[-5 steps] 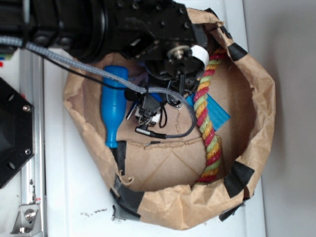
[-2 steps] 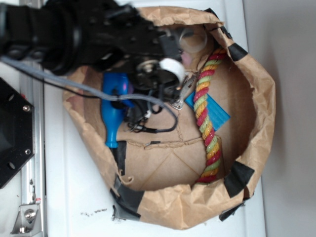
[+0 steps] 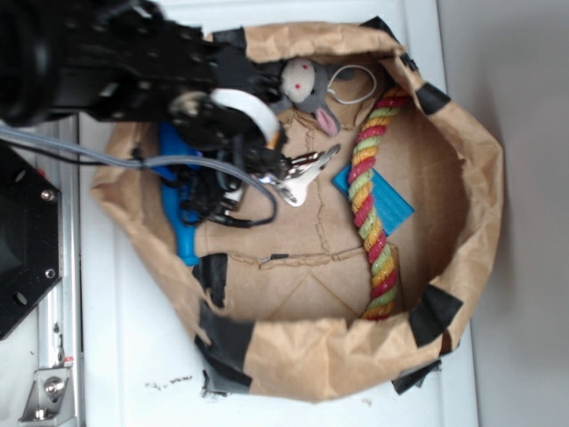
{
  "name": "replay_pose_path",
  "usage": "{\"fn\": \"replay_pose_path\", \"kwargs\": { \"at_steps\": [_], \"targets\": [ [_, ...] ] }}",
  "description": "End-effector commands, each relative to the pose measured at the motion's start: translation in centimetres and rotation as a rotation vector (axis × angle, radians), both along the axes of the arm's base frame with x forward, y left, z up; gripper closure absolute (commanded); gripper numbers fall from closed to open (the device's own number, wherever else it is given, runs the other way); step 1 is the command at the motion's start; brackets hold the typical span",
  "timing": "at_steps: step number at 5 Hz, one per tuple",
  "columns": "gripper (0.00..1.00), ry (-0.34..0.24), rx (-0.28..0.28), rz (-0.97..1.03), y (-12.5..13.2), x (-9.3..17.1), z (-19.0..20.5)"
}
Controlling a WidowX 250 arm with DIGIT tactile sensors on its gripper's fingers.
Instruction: Grab the silver keys.
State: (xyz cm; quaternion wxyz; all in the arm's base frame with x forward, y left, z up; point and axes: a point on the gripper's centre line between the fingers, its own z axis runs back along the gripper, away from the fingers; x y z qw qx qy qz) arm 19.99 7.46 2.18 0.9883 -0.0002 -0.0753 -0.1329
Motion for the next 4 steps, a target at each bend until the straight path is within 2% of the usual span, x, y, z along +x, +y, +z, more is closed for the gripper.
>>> {"fn": "replay_pose_path", "kwargs": {
  "at_steps": [1, 2, 3, 4],
  "targets": [
    [1.00, 0.012, -0.015, 0.015, 1.2, -4.5, -0.4],
    [1.00, 0.020, -0.038, 0.024, -1.6, 0.5, 2.2],
    [1.00, 0.025, -0.071, 0.039, -2.2, 5.5, 4.4],
    [1.00, 0.046, -0.129, 0.047, -4.6, 10.6, 9.4]
  ]
}}
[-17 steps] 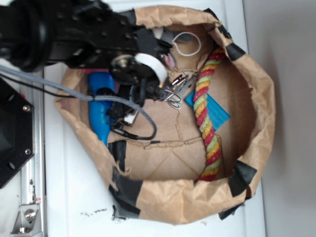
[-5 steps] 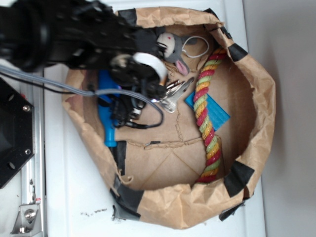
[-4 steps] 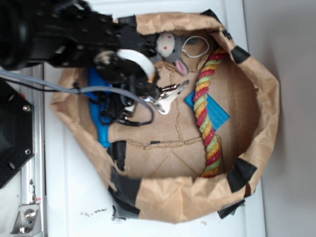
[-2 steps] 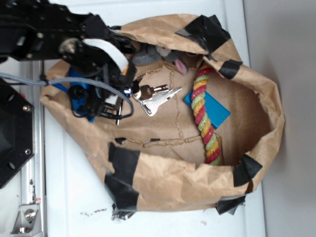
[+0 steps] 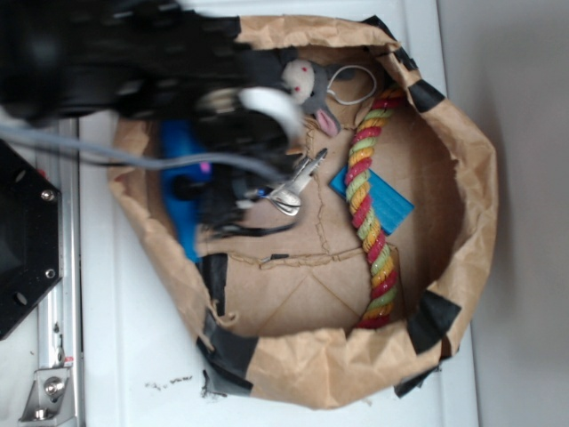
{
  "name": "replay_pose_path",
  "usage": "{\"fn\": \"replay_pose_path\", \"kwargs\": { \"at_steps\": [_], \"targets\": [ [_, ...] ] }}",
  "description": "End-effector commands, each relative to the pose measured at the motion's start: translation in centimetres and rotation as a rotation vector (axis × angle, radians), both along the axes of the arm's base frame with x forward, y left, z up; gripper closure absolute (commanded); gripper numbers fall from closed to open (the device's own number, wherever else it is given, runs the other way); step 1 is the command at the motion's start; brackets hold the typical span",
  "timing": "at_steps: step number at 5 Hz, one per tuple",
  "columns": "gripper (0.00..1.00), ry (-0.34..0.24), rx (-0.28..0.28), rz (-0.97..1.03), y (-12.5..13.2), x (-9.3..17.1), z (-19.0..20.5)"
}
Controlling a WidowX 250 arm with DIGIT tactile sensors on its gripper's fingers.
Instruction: Grab the silver keys.
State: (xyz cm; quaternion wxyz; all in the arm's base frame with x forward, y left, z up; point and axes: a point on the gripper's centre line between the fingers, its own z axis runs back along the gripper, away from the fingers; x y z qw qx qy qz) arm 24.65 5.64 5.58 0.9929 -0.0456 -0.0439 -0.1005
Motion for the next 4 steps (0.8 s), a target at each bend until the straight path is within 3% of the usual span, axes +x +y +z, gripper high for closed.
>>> {"fn": "replay_pose_path", "kwargs": {
  "at_steps": [1, 2, 3, 4],
  "targets": [
    [1.00, -0.056, -0.137, -0.013, -4.7, 7.8, 10.9],
    [1.00, -0.096, -0.148, -0.098, -5.4, 5.0, 12.9],
    [1.00, -0.126, -0.120, -0.180, -5.2, 2.1, 13.8],
    [0.77, -0.136, -0.078, -0.192, -4.2, 0.8, 13.4]
  ]
}}
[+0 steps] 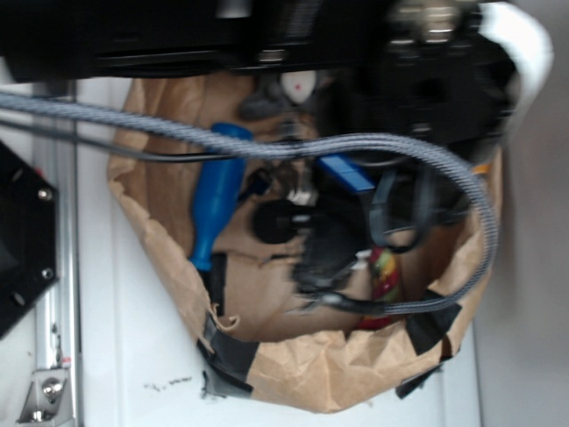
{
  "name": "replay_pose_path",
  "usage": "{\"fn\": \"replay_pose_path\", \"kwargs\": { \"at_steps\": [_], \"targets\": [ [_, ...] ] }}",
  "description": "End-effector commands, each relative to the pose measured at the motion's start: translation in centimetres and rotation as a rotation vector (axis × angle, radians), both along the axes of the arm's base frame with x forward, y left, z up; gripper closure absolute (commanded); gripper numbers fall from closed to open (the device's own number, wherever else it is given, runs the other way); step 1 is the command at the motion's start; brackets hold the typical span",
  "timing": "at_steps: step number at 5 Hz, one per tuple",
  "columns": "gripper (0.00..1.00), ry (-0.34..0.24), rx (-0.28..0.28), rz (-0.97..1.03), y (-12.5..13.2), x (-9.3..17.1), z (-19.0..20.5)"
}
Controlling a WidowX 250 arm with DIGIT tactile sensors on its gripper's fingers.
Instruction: Grab the silver keys.
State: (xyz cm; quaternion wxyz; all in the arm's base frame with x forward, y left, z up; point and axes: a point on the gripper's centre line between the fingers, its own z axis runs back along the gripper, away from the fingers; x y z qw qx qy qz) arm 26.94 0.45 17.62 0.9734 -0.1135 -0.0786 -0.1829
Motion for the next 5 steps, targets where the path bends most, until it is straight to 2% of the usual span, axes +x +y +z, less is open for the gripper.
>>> {"fn": "replay_pose_path", "kwargs": {
  "at_steps": [1, 2, 3, 5],
  "targets": [
    [0.00, -0.071, 0.093, -0.020, 2.8, -2.3, 0.3],
    [0.00, -0.052, 0.136, -0.015, 4.0, -3.0, -0.9],
    [0.00, -0.057, 0.176, -0.014, 4.6, -3.0, -2.4],
    [0.00, -0.046, 0.210, 0.009, 5.6, -2.7, -4.4]
  ]
}}
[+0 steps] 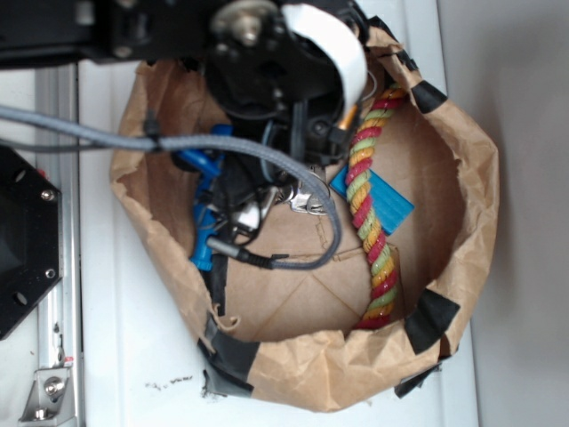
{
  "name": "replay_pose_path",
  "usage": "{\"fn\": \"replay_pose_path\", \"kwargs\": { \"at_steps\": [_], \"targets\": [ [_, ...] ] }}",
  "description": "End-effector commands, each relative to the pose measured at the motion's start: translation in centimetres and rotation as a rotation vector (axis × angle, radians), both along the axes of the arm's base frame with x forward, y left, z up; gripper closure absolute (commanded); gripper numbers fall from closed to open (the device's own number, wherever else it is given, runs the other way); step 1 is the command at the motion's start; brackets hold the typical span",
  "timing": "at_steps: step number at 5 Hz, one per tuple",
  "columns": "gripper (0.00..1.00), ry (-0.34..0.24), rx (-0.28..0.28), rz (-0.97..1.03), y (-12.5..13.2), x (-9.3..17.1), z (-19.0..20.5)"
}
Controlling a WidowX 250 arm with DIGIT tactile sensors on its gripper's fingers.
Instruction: Grab the silver keys.
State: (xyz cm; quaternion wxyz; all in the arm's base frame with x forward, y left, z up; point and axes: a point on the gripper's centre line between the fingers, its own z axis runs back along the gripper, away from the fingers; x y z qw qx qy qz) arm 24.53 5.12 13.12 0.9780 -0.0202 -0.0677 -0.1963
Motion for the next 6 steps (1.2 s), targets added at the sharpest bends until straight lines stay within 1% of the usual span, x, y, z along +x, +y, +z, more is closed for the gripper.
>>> {"fn": "replay_pose_path", "kwargs": {
  "at_steps": [1, 2, 3, 4, 5, 6],
  "targets": [
    [0.00, -0.034, 0.031, 0.023, 0.8, -0.1, -0.9],
    [0.00, -0.035, 0.030, 0.049, 0.5, 0.7, -1.4],
    [0.00, 0.026, 0.012, 0.060, 0.4, 2.2, -2.4],
    [0.00, 0.075, 0.006, 0.051, 0.7, 3.0, -3.7],
    [0.00, 0.104, 0.010, 0.012, 1.1, 2.8, -4.9],
    [0.00, 0.110, 0.027, -0.026, 1.1, 2.0, -6.4]
  ]
}}
